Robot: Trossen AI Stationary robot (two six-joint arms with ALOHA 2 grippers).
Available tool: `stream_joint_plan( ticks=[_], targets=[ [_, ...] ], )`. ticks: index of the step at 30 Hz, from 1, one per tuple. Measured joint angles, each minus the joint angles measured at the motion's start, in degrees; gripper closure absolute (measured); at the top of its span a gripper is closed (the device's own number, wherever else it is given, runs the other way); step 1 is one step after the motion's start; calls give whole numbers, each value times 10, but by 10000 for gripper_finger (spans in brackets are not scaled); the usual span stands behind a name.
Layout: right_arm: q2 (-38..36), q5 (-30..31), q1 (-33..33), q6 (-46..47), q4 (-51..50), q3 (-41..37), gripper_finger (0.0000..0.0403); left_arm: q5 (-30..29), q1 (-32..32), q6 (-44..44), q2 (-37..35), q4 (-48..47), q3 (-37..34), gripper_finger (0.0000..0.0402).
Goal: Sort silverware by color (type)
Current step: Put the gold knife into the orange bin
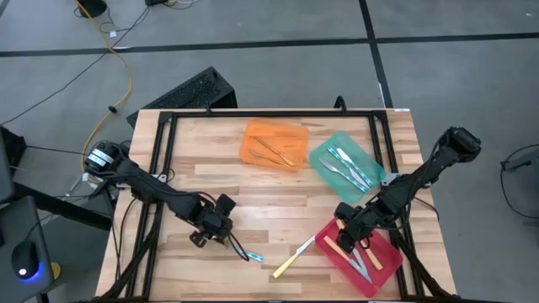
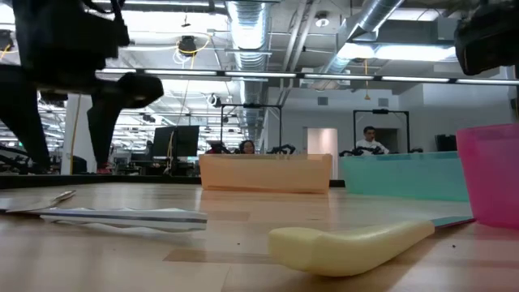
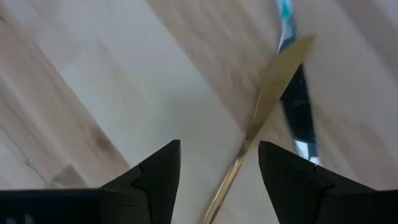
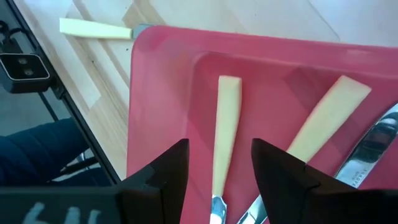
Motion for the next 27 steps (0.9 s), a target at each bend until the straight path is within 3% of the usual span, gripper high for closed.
stream_joint_plan(
  ticks=[16,21,27],
  targets=[
    [0,-17,-25,20,-3,0,209,41,12,112,0,35,-74,209],
    [0,-25,-26,39,-3,0,209,44,12,135,0,37,-78,244],
    [0,-28,-26,63,-2,0,209,42,12,132,0,55,-81,320]
  ],
)
